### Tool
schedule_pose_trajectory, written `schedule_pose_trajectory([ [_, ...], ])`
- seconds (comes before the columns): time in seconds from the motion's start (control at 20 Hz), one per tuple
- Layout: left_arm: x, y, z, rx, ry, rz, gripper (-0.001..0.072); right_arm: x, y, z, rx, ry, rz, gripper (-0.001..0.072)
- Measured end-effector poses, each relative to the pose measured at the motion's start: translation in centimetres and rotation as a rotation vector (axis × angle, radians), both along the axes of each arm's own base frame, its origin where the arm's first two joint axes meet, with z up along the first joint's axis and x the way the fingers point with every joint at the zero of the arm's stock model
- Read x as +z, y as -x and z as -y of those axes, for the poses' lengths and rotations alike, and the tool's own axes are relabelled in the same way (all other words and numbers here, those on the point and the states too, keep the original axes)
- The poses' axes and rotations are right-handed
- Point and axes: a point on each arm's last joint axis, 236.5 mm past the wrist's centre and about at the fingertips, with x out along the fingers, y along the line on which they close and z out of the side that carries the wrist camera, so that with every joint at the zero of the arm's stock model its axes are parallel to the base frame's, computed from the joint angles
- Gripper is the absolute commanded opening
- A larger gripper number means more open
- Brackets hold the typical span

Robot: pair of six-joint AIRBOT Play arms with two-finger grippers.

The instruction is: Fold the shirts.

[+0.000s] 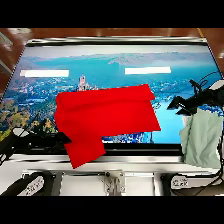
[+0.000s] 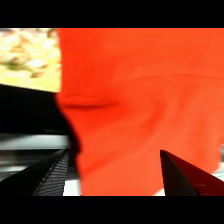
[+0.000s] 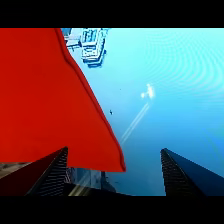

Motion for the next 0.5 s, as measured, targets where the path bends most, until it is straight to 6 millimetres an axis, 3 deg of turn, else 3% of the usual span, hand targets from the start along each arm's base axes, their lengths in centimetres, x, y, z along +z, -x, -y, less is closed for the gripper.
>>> schedule_pose_trajectory([
  [0.05,-0.3,-0.3,0.2,0.006,0.0,0.009,0.035,0.0,0.0,0.0,0.0,-0.001,-0.002,0.0691],
  [0.1,-0.4,-0.7,0.5,0.019,0.006,0.019,0.0229,0.0,0.1,-0.1,-0.003,-0.006,-0.007,0.0691],
  [0.15,-0.5,-1.1,0.7,0.028,0.009,0.029,0.0054,0.0,0.1,-0.1,-0.008,-0.006,-0.009,0.0691],
  [0.3,-0.4,-1.4,1.6,0.037,0.04,0.036,0.0038,-0.1,0.4,-0.2,-0.015,-0.008,-0.022,0.0692],
  [0.5,0.0,-1.1,2.4,0.017,0.07,0.035,0.0038,-1.7,2.5,-0.6,-0.013,-0.035,-0.089,0.0692],
])
